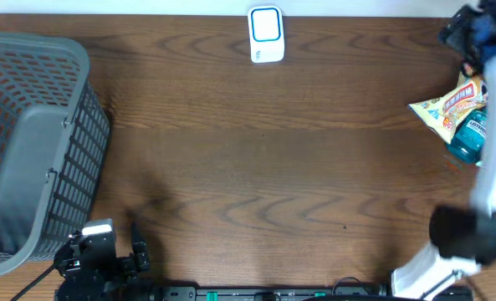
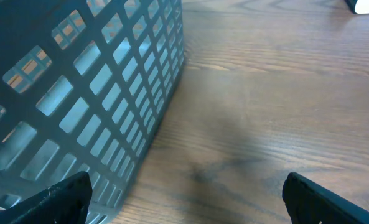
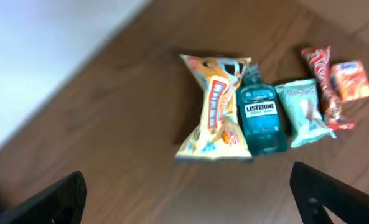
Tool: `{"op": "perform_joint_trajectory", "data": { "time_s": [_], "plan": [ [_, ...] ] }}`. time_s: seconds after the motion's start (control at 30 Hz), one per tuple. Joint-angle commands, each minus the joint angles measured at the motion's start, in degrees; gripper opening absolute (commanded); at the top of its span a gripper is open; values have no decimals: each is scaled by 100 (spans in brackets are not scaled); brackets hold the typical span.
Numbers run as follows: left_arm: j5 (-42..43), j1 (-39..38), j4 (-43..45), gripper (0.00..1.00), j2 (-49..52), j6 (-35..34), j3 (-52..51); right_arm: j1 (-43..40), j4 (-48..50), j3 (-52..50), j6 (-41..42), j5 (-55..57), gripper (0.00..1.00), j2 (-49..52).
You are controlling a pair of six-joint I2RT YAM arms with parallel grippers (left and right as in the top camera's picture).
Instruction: Scan the item barcode
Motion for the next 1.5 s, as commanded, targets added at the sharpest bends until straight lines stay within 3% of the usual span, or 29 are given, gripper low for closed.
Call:
{"op": "perform_joint_trajectory", "data": {
  "time_s": [0.0,0.4,0.87,1.1,1.27,1.47],
  "plan": [
    [-76,15,2,98,-4,79,24,188,-481,35,-221,-284,99,-695],
    [-74,15,2,98,-4,81,24,354,-879,35,-221,-337,99,-2122],
    [-76,15,2,98,-4,81,24,345,-1239,31,-214,-492,99,-2389],
    [-76,15,2,98,-4,79,24,345,-741,-61,352,-616,99,-2837],
    [-74,15,2,98,-4,79,24,345,-170,-745,358,-614,99,-3517],
    [-76,15,2,98,-4,79,24,345,748,-2398,358,-778,99,-4673]
  ]
}}
